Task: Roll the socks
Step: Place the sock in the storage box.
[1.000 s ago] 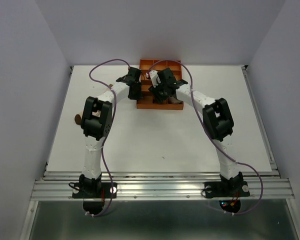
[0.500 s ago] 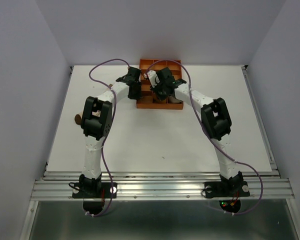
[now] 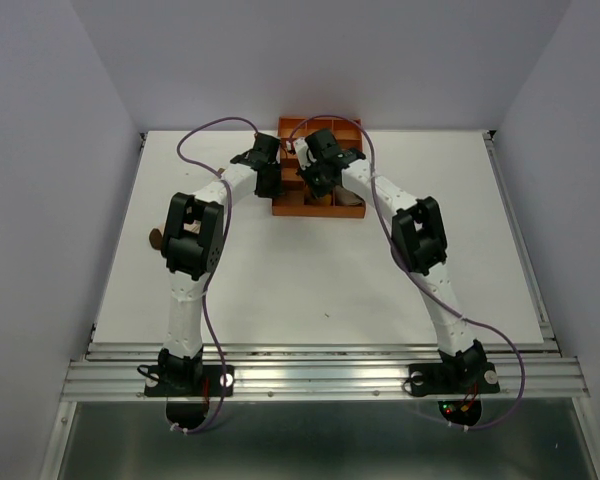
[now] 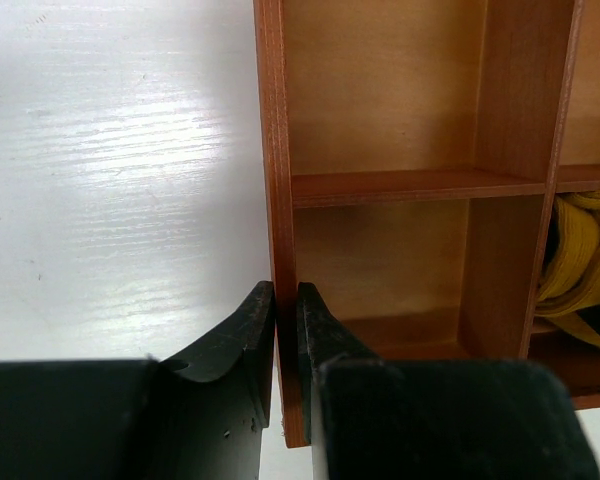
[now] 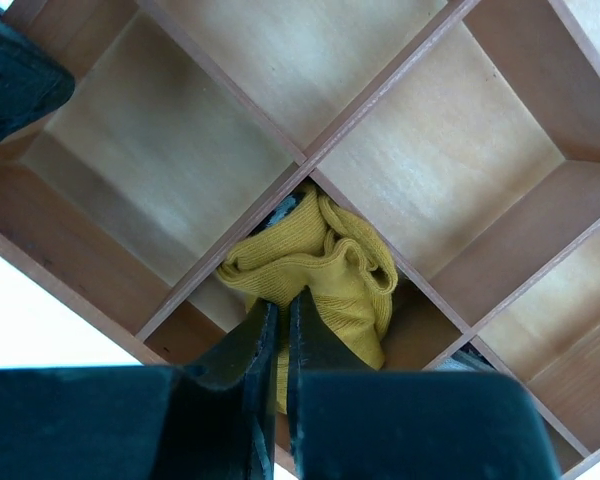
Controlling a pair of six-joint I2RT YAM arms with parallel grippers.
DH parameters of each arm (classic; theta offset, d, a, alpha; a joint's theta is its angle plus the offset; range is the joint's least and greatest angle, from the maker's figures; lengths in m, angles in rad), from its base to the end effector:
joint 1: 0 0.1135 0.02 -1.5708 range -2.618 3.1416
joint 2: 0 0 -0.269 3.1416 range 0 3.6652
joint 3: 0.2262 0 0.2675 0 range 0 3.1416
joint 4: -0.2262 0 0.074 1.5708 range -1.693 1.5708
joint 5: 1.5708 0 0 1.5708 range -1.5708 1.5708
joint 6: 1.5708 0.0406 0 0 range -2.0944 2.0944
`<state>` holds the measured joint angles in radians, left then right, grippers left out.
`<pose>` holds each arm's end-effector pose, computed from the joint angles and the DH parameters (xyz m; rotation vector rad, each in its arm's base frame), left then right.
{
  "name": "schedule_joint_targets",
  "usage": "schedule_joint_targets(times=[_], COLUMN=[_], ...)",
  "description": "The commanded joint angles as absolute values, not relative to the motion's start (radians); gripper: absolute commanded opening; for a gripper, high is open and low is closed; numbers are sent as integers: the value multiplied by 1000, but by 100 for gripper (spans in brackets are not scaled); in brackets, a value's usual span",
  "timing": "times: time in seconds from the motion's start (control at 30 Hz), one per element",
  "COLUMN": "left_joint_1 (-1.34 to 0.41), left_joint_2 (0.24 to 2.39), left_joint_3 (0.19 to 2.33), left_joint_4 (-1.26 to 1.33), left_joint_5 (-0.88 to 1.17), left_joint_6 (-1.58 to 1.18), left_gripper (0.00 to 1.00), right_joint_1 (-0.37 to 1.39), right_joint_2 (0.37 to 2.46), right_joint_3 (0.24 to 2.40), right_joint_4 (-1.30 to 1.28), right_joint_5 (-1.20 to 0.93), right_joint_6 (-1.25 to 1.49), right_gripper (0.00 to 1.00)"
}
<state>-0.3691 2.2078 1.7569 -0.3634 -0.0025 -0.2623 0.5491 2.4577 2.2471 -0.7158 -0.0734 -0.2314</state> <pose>0.4845 -0.1873 0.1868 0.1272 2.4022 -0.2940 0.4802 0.2973 0.1961 -0.9823 2.3073 0.2233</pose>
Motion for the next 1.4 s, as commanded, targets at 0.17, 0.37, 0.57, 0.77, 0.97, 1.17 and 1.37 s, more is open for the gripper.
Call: schedule_joint_targets(times=[0.17,0.37,0.57,0.77,0.97,1.17,1.37], left_joint_1=[-377,-380,-380,-380,-380,-380,-382], left_joint_2=[2221,2223,2229,2240,2235,2241,2237], left_joint_3=[1752,1752,1758,1773,1775,1790,1795], left_joint_4=[-327,-324,-325,-336,-336,-359,-365], left_joint_5=[86,94,94,97,84,72,64], left_joint_6=[-255,-262,-273,-296,-311,-324,-331], left_gripper=[0,0,0,0,0,0,13], right_joint_1=[563,583,601,601,601,601,601], right_joint_2=[2600,2602,2530,2366,2269,2220,2116], right_joint_3=[2278,2244,2160,2068,2010,2005,1964], right_joint_4=[-793,-759,-677,-597,-552,-532,-480], right_joint_5=[-38,-6,97,68,49,58,34], right_joint_6=[-152,-123,-91,-110,-129,-136,-135], right_gripper=[1,1,27,51,64,74,78])
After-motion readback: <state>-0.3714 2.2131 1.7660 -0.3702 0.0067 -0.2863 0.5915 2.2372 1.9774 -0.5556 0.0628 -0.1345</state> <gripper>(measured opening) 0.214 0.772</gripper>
